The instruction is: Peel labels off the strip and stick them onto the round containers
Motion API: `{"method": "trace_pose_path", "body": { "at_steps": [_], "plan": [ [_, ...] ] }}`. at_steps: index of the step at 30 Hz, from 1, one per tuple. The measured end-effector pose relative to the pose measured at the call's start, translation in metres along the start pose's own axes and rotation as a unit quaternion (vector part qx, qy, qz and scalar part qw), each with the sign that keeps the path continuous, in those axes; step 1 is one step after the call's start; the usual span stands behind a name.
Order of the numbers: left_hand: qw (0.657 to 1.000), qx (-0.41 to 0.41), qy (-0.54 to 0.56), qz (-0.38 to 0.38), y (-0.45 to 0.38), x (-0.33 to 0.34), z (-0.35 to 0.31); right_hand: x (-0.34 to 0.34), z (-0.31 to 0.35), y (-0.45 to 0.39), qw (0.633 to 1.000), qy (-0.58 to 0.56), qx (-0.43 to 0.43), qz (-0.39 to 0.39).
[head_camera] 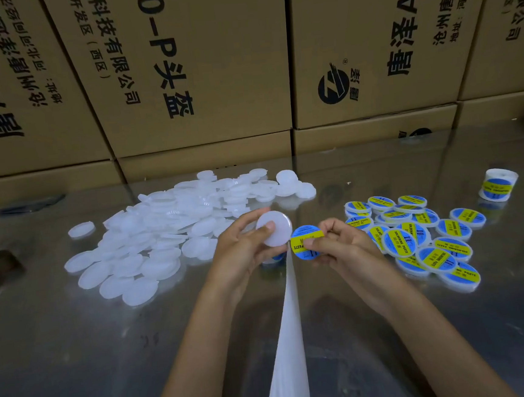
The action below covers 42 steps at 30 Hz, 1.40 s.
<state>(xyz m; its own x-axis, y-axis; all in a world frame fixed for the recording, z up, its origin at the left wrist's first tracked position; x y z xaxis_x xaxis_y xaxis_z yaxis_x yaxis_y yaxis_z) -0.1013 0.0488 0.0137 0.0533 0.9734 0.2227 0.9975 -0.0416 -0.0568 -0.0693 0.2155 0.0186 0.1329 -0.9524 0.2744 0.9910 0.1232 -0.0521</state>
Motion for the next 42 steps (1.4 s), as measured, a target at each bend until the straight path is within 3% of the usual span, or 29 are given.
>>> {"method": "trace_pose_path", "body": {
  "at_steps": [12, 34, 38, 42],
  "plan": [
    [0.993, -0.045, 0.025, 0.107, 0.008, 0.047, 0.007, -0.017, 0.018, 0.003, 0.981, 0.053, -0.128, -0.138],
    [0.993, 0.017, -0.058, 0.097, 0.018, 0.055, -0.004, -0.032, 0.014, 0.001, 0.946, 0.168, -0.172, -0.218],
    [0.994, -0.028, 0.043, 0.096, 0.016, 0.054, 0.000, -0.041, 0.015, 0.003, 0.928, 0.215, -0.166, -0.257],
    [0.977, -0.082, 0.153, 0.125, 0.020, 0.065, 0.004, -0.025, 0.015, 0.005, 0.915, 0.285, -0.182, -0.219]
  ]
}}
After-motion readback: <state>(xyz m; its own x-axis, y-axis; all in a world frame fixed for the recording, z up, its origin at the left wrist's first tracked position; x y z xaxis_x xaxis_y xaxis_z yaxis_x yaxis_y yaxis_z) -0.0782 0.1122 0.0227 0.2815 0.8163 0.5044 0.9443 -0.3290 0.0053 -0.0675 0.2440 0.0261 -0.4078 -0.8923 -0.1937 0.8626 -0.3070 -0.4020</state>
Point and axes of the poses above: each hand's wrist, its own y-axis away from the middle knuckle, its own x-axis out of the palm, z = x × y, the point moved 10 cm from there along -y, towards the middle knuckle, and after that the axes turned 3 degrees about x, right-handed, at the moved point
